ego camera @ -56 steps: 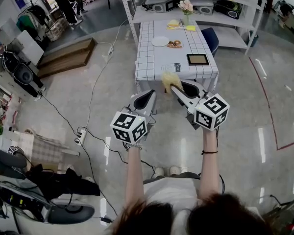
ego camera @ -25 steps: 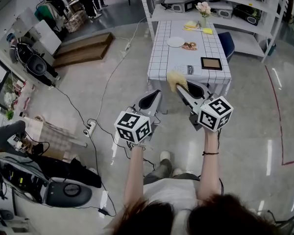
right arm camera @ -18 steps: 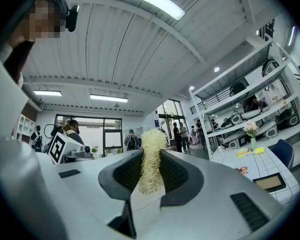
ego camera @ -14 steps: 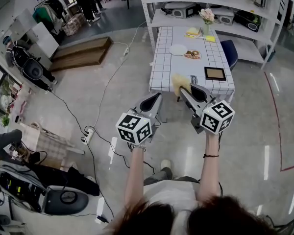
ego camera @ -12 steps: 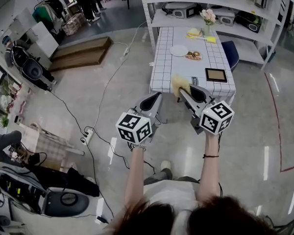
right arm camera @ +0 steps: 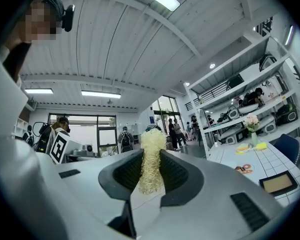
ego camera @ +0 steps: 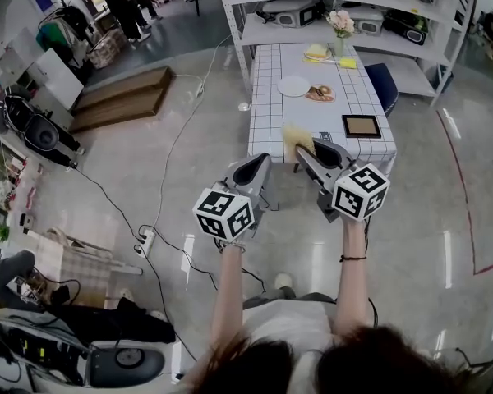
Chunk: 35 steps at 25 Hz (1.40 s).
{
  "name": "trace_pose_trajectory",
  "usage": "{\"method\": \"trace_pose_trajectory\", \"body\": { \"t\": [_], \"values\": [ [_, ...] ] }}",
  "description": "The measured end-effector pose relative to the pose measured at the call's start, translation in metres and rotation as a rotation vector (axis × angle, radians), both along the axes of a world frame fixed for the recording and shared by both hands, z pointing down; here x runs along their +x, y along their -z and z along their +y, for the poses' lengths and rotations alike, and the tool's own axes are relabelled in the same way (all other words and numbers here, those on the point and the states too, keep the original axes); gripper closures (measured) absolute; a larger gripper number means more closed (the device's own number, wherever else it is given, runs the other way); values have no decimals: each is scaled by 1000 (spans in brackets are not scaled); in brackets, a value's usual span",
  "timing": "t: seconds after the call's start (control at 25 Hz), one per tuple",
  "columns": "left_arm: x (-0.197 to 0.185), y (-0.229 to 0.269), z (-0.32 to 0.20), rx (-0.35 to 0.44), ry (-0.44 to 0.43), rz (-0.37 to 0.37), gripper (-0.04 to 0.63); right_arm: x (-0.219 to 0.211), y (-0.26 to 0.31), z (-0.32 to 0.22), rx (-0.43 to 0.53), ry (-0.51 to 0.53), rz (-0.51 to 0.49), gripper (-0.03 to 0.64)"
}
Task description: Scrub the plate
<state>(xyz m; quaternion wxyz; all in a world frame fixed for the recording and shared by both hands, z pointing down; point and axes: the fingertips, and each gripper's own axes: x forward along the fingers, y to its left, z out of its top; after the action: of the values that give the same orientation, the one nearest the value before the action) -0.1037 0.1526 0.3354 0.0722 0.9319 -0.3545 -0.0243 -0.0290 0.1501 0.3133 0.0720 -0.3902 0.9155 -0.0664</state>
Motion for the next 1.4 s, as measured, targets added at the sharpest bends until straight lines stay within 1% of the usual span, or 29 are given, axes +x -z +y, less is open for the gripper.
{"method": "trace_pose_trajectory", "body": {
  "t": [0.32,0.52,0.84,1.08,1.4],
  "values": [
    [-1,-5,-31,-9,-52,7,584,-2,-6,-26,-14,-60,1,542],
    [0,-14,-40,-27,-86,13,584,-2,-19,-34,-41,-98,27,542],
    [6,-24,-55,-51,-114,28,584,2,-30,-48,-65,-138,47,543],
    [6,-34,-76,-73,-103,34,584,3,-39,-69,-86,-134,55,543],
    [20,-36,-127,-87,-83,34,584,18,-39,-125,-99,-122,76,543]
  ]
}}
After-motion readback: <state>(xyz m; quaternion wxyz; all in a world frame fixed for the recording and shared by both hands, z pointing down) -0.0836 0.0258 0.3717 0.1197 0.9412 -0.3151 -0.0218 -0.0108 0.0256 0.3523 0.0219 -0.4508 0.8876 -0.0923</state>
